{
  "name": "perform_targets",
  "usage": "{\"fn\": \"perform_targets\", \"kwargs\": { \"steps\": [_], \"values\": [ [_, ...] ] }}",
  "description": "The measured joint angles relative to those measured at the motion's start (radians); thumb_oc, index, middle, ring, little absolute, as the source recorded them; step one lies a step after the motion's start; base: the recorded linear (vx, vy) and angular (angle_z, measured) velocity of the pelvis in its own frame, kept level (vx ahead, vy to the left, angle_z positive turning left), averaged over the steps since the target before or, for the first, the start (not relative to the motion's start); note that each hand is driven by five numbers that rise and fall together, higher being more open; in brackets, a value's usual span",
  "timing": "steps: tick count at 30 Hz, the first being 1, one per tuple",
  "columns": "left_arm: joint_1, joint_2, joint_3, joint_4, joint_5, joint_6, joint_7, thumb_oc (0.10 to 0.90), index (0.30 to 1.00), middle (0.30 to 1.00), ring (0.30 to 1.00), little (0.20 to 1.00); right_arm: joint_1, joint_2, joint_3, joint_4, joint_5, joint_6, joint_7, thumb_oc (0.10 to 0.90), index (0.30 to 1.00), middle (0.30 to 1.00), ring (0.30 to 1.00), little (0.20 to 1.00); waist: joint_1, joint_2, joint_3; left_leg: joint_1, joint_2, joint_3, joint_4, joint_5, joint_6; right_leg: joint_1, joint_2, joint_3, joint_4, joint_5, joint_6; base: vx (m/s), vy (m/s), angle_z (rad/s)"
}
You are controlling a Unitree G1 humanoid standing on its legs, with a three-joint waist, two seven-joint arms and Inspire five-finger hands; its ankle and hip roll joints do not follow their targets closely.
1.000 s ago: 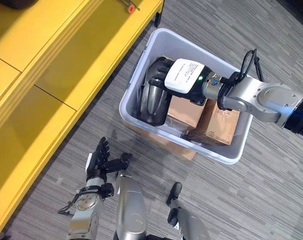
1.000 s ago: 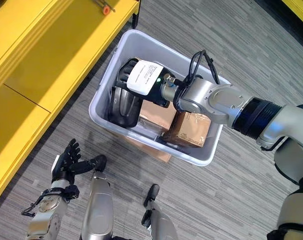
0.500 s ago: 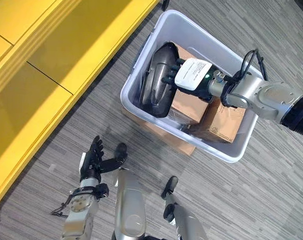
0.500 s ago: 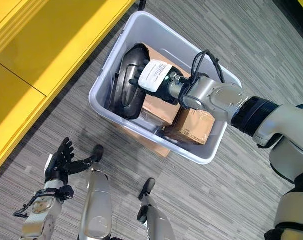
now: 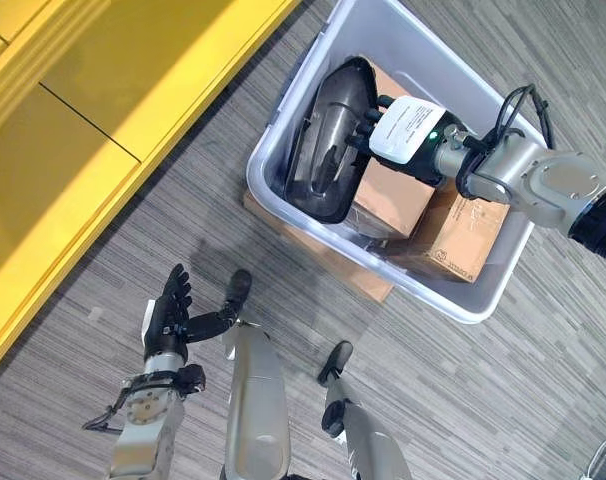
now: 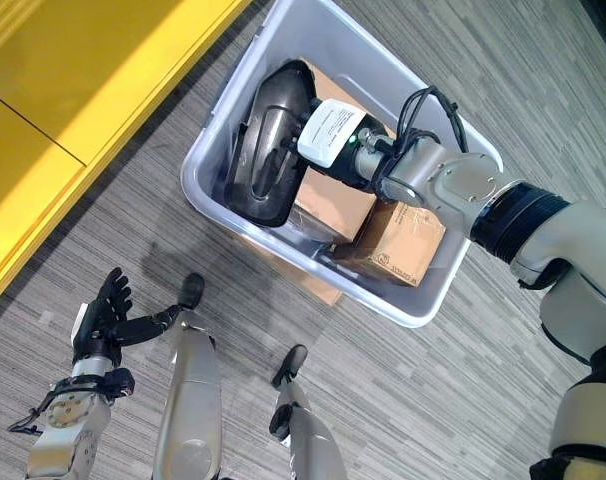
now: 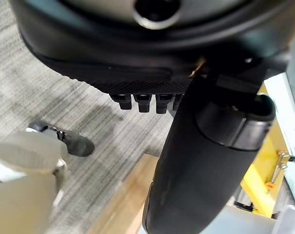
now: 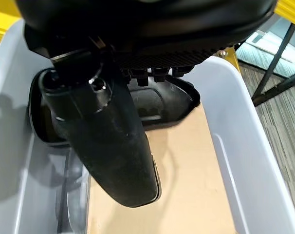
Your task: Move parts from the plastic box to the shelf.
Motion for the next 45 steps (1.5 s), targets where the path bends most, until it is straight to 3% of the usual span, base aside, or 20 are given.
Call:
{"fn": "perform_targets", "kwargs": {
  "steps": [11,19,26,30,31,33,34,36,38,39,40,41,43,45],
  "values": [
    [0.003,0.004,0.019,-0.016,-0.001,-0.011,0.021,0.900,1.000,1.000,1.000,1.000,-0.010,0.066,0.002,0.029,-0.011,0.000,-0.006,0.900,1.000,1.000,1.000,1.000,0.002,-0.006,-0.005,-0.075,0.015,-0.035,0.067,-0.023,0.000,-0.022,0.025,-0.006,-0.021,0.017,-0.002,0.02,-0.002,-0.01],
    [0.037,0.023,0.018,-0.072,-0.035,-0.014,0.035,0.900,1.000,1.000,1.000,1.000,-0.009,0.081,-0.001,0.095,-0.018,0.003,-0.012,0.900,1.000,1.000,1.000,1.000,0.000,-0.015,-0.012,-0.191,0.022,-0.070,0.120,-0.036,0.000,-0.095,0.045,-0.023,-0.021,0.028,0.006,0.02,0.004,0.01],
    [0.055,0.082,0.038,-0.132,-0.038,-0.018,0.040,0.900,1.000,1.000,1.000,1.000,-0.051,0.049,-0.069,0.147,-0.017,0.001,-0.096,0.900,1.000,1.000,1.000,1.000,-0.029,-0.014,-0.011,-0.353,0.023,-0.119,0.166,-0.032,0.009,-0.265,0.057,-0.036,0.079,0.003,0.001,0.00,0.051,-0.06],
    [0.065,0.108,0.034,-0.159,-0.038,-0.034,0.041,0.900,1.000,1.000,1.000,1.000,-0.043,0.021,-0.095,0.160,-0.017,0.002,-0.129,0.900,1.000,1.000,1.000,1.000,-0.025,-0.012,-0.010,-0.403,-0.004,-0.146,0.192,-0.035,0.004,-0.337,0.024,-0.080,0.178,-0.040,0.009,0.00,0.064,0.03],
    [0.066,0.125,0.029,-0.161,-0.038,-0.034,0.041,0.900,1.000,1.000,1.000,1.000,-0.031,0.014,-0.110,0.179,-0.017,-0.002,-0.129,0.731,0.764,0.764,0.764,0.764,-0.003,-0.007,-0.007,-0.409,-0.002,-0.145,0.202,-0.037,0.006,-0.370,0.011,-0.086,0.260,-0.070,-0.018,-0.01,0.055,-0.01],
    [0.068,0.142,0.029,-0.172,-0.038,-0.040,0.043,0.900,1.000,1.000,1.000,1.000,-0.012,0.012,-0.119,0.204,-0.014,0.002,-0.128,0.475,0.404,0.404,0.404,0.404,0.021,-0.003,-0.008,-0.403,-0.004,-0.151,0.203,-0.036,0.005,-0.400,0.001,-0.096,0.344,-0.117,-0.050,-0.01,0.026,0.07],
    [0.069,0.153,0.032,-0.178,-0.038,-0.043,0.046,0.900,1.000,1.000,1.000,1.000,-0.006,0.007,-0.123,0.208,-0.008,0.002,-0.128,0.400,0.300,0.300,0.300,0.300,0.031,0.003,-0.009,-0.402,-0.007,-0.160,0.203,-0.036,0.004,-0.399,-0.001,-0.106,0.346,-0.126,-0.039,-0.01,0.003,0.15],
    [0.072,0.154,0.021,-0.179,-0.039,-0.050,0.062,0.900,1.000,1.000,1.000,1.000,-0.013,0.009,-0.155,0.218,0.004,0.003,-0.126,0.400,0.300,0.300,0.300,0.300,0.069,0.010,-0.014,-0.394,-0.014,-0.202,0.173,-0.034,0.001,-0.378,0.008,-0.140,0.291,-0.127,-0.009,-0.01,0.005,-0.10],
    [0.076,0.141,0.001,-0.182,-0.039,-0.050,0.059,0.900,1.000,1.000,1.000,1.000,-0.029,0.011,-0.157,0.220,0.004,0.014,-0.123,0.400,0.300,0.300,0.300,0.300,0.084,0.042,-0.015,-0.408,-0.003,-0.204,0.182,-0.018,0.003,-0.391,-0.006,-0.119,0.407,-0.151,-0.069,-0.02,-0.008,0.02],
    [0.076,0.142,-0.002,-0.193,-0.039,-0.056,0.060,0.900,1.000,1.000,1.000,1.000,-0.032,0.010,-0.155,0.219,0.004,0.032,-0.107,0.400,0.300,0.300,0.300,0.300,0.086,0.053,-0.018,-0.418,-0.004,-0.211,0.179,-0.013,-0.002,-0.383,-0.026,-0.110,0.452,-0.207,-0.068,-0.02,-0.022,0.38],
    [0.077,0.145,0.000,-0.193,-0.039,-0.057,0.063,0.900,1.000,1.000,1.000,1.000,-0.033,0.010,-0.155,0.219,0.004,0.042,-0.099,0.400,0.300,0.300,0.300,0.300,0.088,0.053,-0.018,-0.417,-0.006,-0.222,0.177,-0.012,-0.004,-0.373,-0.020,-0.111,0.436,-0.217,-0.036,-0.01,-0.043,0.26],
    [0.077,0.133,0.003,-0.181,-0.041,-0.056,0.073,0.900,1.000,1.000,1.000,1.000,-0.037,0.011,-0.154,0.217,0.004,0.044,-0.097,0.400,0.300,0.300,0.300,0.300,0.089,0.053,-0.019,-0.401,-0.007,-0.246,0.165,-0.011,-0.005,-0.345,-0.002,-0.116,0.382,-0.194,-0.008,-0.01,-0.034,-0.02],
    [0.080,0.114,-0.032,-0.155,-0.051,-0.054,0.077,0.900,1.000,1.000,1.000,1.000,-0.038,0.022,-0.138,0.211,0.004,0.041,-0.086,0.400,0.300,0.300,0.300,0.300,0.093,0.053,-0.019,-0.380,-0.002,-0.244,0.146,-0.005,-0.012,-0.314,0.002,-0.119,0.317,-0.153,0.011,-0.03,-0.027,-0.21],
    [0.082,0.112,-0.051,-0.153,-0.071,-0.053,0.074,0.900,1.000,1.000,1.000,1.000,-0.029,0.022,-0.111,0.187,0.004,0.044,-0.085,0.400,0.300,0.300,0.300,0.300,0.083,0.053,-0.019,-0.370,-0.002,-0.233,0.144,0.000,-0.012,-0.291,0.000,-0.119,0.289,-0.137,0.002,-0.04,-0.027,-0.07]
  ]
}}
